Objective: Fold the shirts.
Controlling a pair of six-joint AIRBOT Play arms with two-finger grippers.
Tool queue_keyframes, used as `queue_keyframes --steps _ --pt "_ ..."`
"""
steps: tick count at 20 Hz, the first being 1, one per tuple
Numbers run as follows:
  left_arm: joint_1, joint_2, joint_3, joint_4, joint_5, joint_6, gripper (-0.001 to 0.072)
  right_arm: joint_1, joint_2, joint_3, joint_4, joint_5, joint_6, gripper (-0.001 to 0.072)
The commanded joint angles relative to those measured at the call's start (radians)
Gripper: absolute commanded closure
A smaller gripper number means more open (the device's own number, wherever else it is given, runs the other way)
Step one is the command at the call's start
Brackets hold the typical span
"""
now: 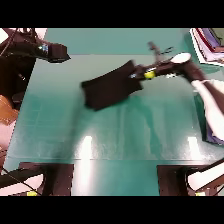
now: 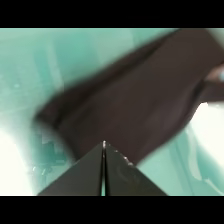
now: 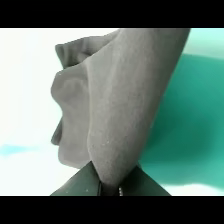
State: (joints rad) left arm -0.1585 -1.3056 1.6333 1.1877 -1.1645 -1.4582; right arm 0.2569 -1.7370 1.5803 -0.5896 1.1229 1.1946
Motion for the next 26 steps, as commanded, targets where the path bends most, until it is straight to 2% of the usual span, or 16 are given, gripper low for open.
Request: queue_keyframes --steps 1,3,6,10,15,19,24,26 --pt "-0.033 0.001 0.000 -0.003 0.005 -0.005 0.0681 -0.264 0.165 -0.074 -0.103 0.002 0.029 0.0693" --pt "-0.037 0.001 0.000 -0.014 0.006 -0.009 0.0681 -0.450 0.246 -0.117 -0.155 -0.024 0.040 0.0693" --pt "-0.037 0.001 0.000 -0.022 0.018 -0.015 0.0681 -0.701 0.308 -0.146 -0.153 -0.051 0.040 0.0693" --pt "-0.037 0.001 0.000 -0.023 0.035 -0.043 0.0681 -0.916 0.311 -0.146 -0.108 -0.088 0.045 0.0693" --pt "-0.037 0.001 0.000 -0.023 0.050 -0.062 0.0681 -0.938 0.311 -0.102 -0.109 -0.179 0.058 0.0693" --pt "-0.037 0.001 0.000 -0.022 0.048 -0.061 0.0681 -0.900 0.312 0.090 -0.114 -0.196 0.090 0.0694" --pt "-0.037 0.001 0.000 -0.022 0.042 -0.060 0.0681 -0.941 0.327 0.241 -0.130 -0.055 0.171 0.0693" --pt "-0.037 0.001 0.000 -0.022 0.030 -0.059 0.0681 -0.957 0.357 0.240 -0.246 0.014 0.209 0.0693"
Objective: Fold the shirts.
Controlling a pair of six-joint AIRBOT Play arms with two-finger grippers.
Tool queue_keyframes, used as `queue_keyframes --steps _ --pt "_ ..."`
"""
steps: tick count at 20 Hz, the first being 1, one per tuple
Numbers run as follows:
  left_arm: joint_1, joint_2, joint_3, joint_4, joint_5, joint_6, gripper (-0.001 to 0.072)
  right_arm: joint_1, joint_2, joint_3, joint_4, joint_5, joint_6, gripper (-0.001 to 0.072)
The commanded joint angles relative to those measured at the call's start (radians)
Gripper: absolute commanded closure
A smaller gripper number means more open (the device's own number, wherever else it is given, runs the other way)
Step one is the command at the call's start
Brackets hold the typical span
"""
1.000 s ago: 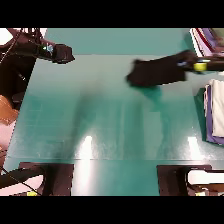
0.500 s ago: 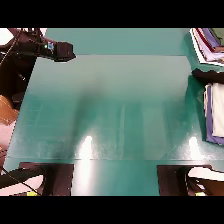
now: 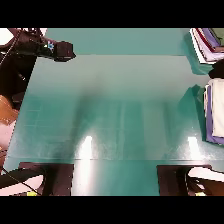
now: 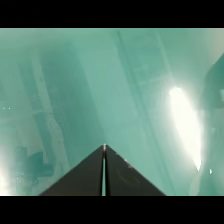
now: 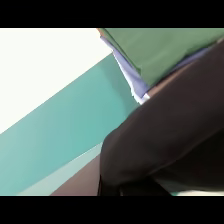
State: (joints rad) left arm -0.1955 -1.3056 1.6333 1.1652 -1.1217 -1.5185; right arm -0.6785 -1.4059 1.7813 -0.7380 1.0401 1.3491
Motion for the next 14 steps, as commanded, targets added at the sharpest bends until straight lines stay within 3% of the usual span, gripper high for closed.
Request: queue_keyframes --steps 1,6,9,14 --pt "0.000 0.001 0.000 0.001 -0.019 0.005 0.0681 -0.026 0.042 0.039 -0.183 0.148 0.077 0.0693" --pt "0.000 0.001 0.000 0.002 -0.027 0.012 0.0681 -0.031 0.134 -0.048 -0.503 0.331 0.165 0.0693" --pt "0.000 0.001 0.000 0.002 -0.040 0.035 0.0681 -0.047 0.227 -0.245 -0.592 0.364 0.172 0.0693" --pt "0.000 0.001 0.000 0.002 -0.049 0.061 0.0681 -0.188 0.386 -0.528 -0.601 0.381 0.173 0.0692"
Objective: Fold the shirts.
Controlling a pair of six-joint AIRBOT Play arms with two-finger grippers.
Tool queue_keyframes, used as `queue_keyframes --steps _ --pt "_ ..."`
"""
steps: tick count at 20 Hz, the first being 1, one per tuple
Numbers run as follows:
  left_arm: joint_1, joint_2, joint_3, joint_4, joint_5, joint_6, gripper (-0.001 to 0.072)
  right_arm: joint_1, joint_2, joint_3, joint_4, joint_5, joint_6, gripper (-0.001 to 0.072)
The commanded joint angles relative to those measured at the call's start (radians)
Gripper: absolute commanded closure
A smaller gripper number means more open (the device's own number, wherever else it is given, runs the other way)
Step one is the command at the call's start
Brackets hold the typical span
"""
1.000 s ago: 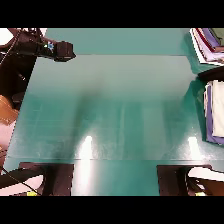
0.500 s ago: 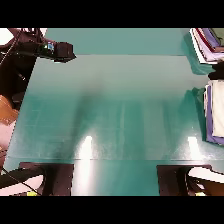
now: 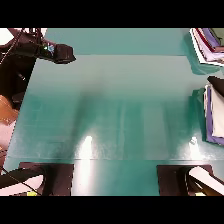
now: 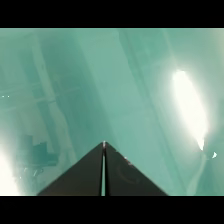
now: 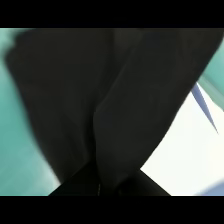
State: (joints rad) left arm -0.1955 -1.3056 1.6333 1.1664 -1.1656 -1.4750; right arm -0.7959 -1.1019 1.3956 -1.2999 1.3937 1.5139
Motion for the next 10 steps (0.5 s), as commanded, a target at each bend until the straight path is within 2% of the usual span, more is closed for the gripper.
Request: queue_keyframes --steps 1,2,3,4,5,7,10 --pt "0.000 0.001 0.000 0.000 -0.006 0.018 0.0681 -0.103 0.104 -0.178 -0.039 0.027 0.008 0.0691" --pt "0.000 0.001 0.000 0.000 -0.006 0.018 0.0681 -0.133 0.127 -0.214 -0.038 0.018 0.008 0.0645" --pt "0.000 0.001 0.000 0.001 -0.006 0.018 0.0681 -0.156 0.145 -0.246 -0.038 0.006 0.008 0.0440" --pt "0.000 0.001 0.000 0.000 -0.006 0.020 0.0681 -0.174 0.155 -0.267 -0.034 -0.008 0.008 0.0179" --pt "0.000 0.001 0.000 0.000 -0.006 0.032 0.0680 -0.180 0.156 -0.271 -0.026 -0.009 0.008 0.0102" --pt "0.000 0.001 0.000 0.000 -0.011 0.043 0.0681 -0.153 0.156 -0.248 0.027 -0.007 0.007 0.0103" --pt "0.000 0.001 0.000 0.000 -0.013 0.043 0.0680 -0.010 0.155 -0.173 0.162 -0.026 0.006 0.0103"
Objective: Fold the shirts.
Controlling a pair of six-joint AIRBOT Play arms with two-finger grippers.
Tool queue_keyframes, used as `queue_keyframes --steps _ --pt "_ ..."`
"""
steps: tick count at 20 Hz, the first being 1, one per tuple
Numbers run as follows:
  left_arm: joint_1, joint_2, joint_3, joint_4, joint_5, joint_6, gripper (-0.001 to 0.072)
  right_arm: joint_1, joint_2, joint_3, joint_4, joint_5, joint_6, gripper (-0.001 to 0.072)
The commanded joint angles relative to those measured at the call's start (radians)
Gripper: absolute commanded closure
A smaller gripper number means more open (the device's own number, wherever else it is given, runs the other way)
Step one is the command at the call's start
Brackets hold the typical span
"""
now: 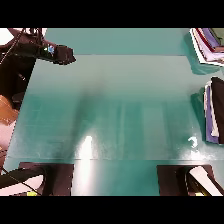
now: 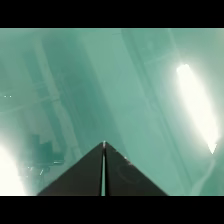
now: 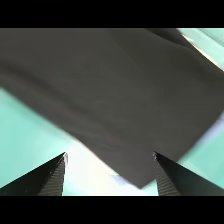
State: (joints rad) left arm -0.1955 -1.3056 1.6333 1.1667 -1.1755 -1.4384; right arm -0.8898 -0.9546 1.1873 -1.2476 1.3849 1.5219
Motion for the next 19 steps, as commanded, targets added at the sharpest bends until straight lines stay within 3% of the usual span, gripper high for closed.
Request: queue_keyframes --steps 1,6,8,10,11,19 --pt "0.000 0.001 0.000 0.001 -0.003 0.006 0.0680 0.155 0.008 0.057 0.141 -0.035 -0.002 0.0103" --pt "0.000 0.001 0.001 0.000 -0.005 0.006 0.0680 0.585 0.005 0.122 0.152 -0.177 -0.002 0.0126" --pt "0.000 0.001 0.001 0.000 0.012 0.006 0.0680 0.729 0.000 0.122 0.150 -0.233 -0.005 0.0307" --pt "0.000 0.001 0.001 -0.001 0.032 0.006 0.0680 0.843 -0.007 0.122 0.144 -0.262 -0.005 0.0593" --pt "0.000 0.001 0.001 0.000 0.040 0.006 0.0680 0.887 -0.009 0.122 0.145 -0.267 -0.011 0.0691" --pt "0.000 0.001 0.001 0.000 0.042 0.006 0.0680 0.955 -0.011 0.121 0.146 -0.264 -0.031 0.0691"
